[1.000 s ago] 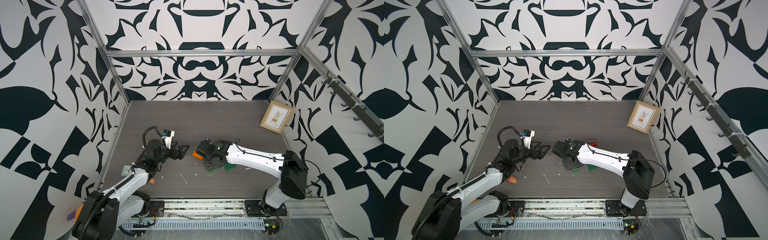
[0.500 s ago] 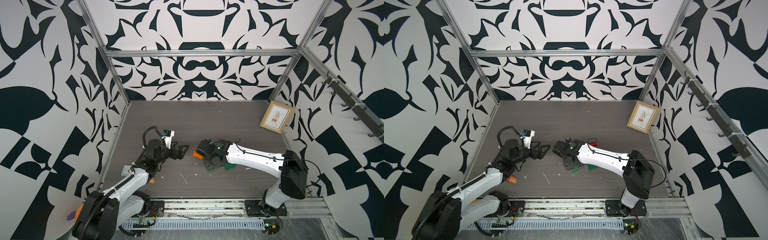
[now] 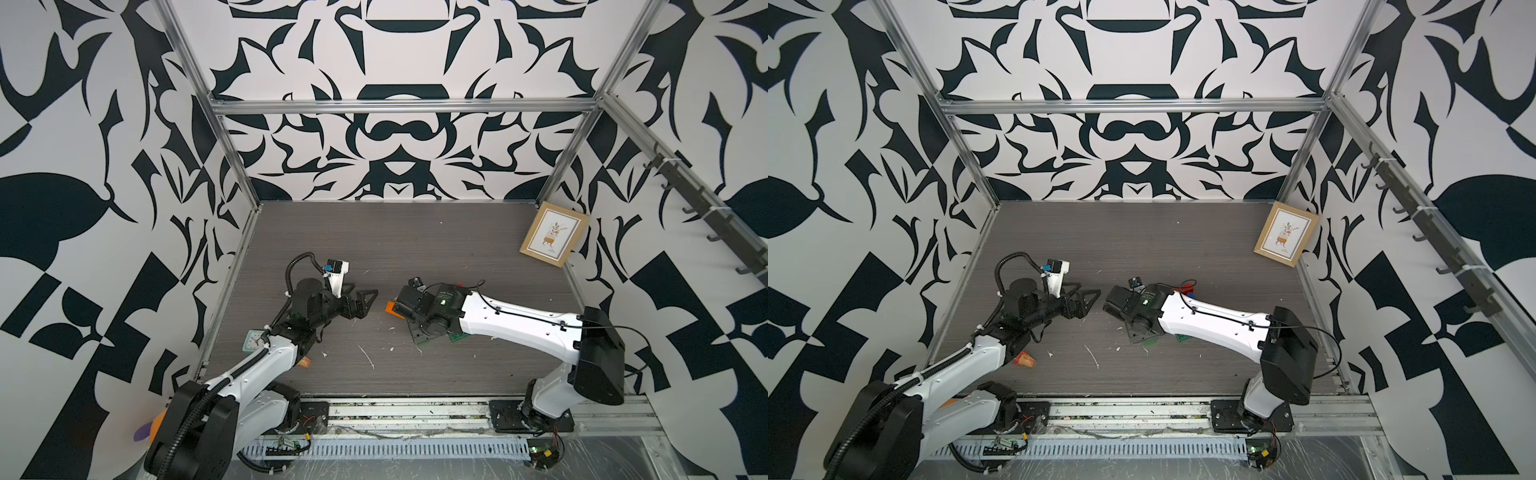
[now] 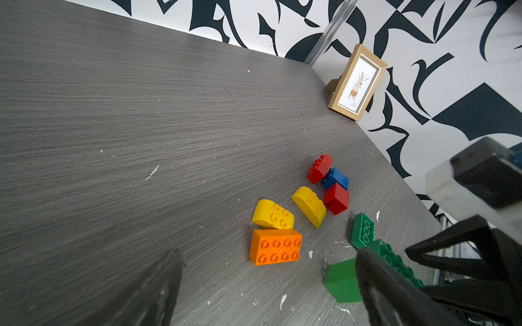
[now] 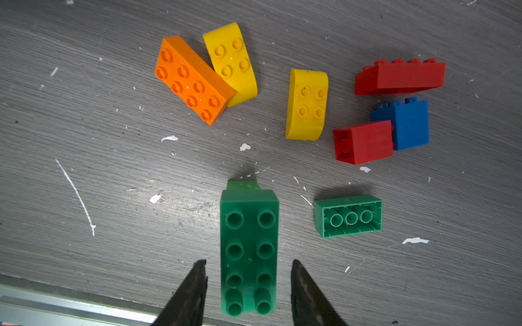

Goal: Assemble an ice cream with lego
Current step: Assemble the lego brick with the lego brick.

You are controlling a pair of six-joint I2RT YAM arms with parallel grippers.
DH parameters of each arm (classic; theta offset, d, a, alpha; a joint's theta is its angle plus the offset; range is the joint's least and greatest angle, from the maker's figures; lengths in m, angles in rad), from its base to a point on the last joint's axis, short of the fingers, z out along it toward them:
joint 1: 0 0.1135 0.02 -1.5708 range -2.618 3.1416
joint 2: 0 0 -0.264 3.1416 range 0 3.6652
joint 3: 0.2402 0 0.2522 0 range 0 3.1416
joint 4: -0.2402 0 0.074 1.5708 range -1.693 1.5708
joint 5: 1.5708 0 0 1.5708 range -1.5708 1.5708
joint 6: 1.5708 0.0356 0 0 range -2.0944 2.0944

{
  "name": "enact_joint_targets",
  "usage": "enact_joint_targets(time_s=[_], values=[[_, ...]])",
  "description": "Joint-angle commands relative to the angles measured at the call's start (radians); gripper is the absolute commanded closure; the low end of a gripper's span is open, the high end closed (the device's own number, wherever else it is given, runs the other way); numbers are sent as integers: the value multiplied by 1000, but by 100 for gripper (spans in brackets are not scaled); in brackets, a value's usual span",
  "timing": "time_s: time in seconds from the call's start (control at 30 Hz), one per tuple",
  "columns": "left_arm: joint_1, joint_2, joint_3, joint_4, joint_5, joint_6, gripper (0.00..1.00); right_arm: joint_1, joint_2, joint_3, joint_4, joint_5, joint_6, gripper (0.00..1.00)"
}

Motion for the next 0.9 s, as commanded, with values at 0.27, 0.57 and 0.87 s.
enact_joint_targets(time_s=[0.27,0.57,0.87], values=[[-2,-4,6,-6,-3,10,1,1,12,-5,17,18,5,59],[-3,-2,9,-11,-8,10,1,-2,29,-27,27,3,-3,65],[-3,-5,9,-14,-9,12,1,-11,-11,-92,87,-20,3,81]])
